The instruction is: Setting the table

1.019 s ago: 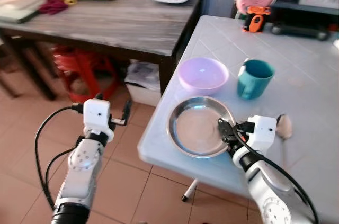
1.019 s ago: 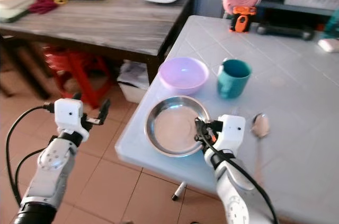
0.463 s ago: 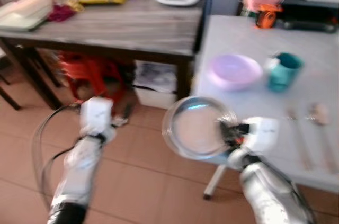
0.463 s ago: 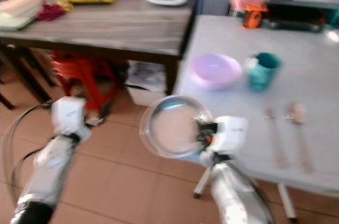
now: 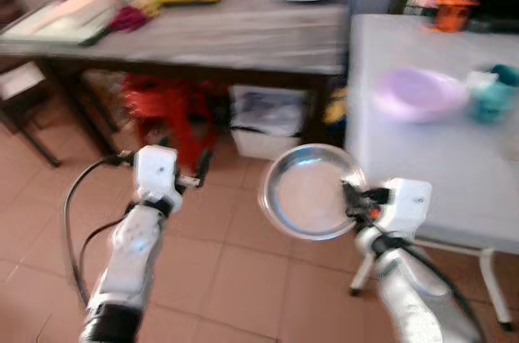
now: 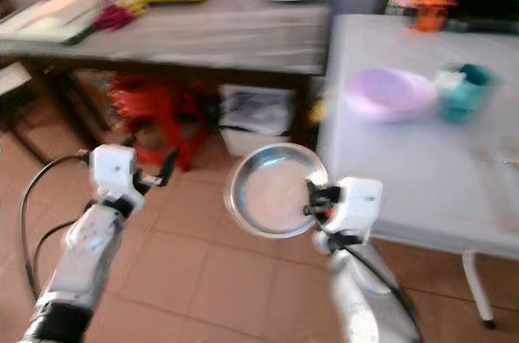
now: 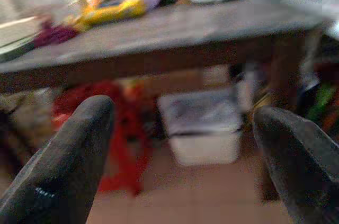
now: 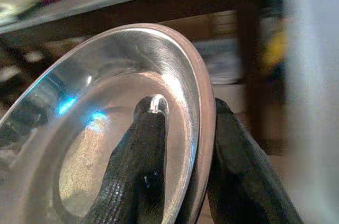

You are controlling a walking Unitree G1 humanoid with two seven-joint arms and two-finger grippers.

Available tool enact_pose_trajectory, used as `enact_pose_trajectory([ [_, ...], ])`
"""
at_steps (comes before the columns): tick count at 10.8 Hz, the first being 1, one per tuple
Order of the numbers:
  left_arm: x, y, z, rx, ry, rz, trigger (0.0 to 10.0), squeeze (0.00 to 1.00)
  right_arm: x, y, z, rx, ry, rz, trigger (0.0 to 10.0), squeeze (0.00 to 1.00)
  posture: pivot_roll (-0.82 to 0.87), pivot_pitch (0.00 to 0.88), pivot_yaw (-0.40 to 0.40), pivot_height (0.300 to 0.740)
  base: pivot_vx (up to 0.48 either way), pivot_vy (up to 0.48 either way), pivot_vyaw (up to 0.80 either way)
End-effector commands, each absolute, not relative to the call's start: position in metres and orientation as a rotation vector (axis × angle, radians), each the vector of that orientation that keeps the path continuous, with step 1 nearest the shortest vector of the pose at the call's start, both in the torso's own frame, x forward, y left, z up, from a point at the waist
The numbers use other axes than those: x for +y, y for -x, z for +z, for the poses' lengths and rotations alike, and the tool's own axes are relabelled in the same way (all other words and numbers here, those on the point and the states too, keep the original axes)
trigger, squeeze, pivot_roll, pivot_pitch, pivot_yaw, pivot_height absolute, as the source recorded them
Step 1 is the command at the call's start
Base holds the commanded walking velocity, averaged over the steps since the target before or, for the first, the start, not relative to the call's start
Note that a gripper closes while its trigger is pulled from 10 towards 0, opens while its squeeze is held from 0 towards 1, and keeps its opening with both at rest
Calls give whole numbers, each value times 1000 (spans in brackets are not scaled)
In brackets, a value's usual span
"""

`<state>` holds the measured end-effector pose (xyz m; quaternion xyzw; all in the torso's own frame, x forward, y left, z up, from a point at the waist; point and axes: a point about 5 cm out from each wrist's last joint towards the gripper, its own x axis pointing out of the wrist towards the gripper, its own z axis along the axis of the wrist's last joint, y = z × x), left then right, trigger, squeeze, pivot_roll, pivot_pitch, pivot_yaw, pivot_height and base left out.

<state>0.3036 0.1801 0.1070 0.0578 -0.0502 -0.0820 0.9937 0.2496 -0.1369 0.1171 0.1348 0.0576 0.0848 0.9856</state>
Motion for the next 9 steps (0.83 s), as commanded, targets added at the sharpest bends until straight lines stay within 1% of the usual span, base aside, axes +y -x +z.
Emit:
enact_pose_trajectory([
  [1, 177, -305, 110, -112, -108, -175, 10000, 0, -142, -251, 119, 97, -250, 157, 10000, 0, -50, 90, 88, 740, 0, 480, 0],
  [4, 174, -307, 110, -112, -105, -178, 10000, 0, -142, -252, 121, 77, -248, 147, 10000, 0, -50, 85, 92, 740, 0, 467, 0],
  [6, 173, -308, 110, -113, -108, -184, 10000, 0, -146, -255, 127, 26, -234, 110, 10000, 0, -50, 81, 95, 740, 0, 476, 0],
  [8, 170, -310, 111, -116, -108, -191, 10000, 0, -157, -259, 134, -25, -203, 29, 10000, 0, -51, 78, 98, 740, 0, 476, 0],
  [9, 168, -310, 111, -120, -112, -194, 10000, 0, -160, -259, 134, -27, -192, 17, 10000, 0, -52, 78, 98, 740, 0, 0, 0],
])
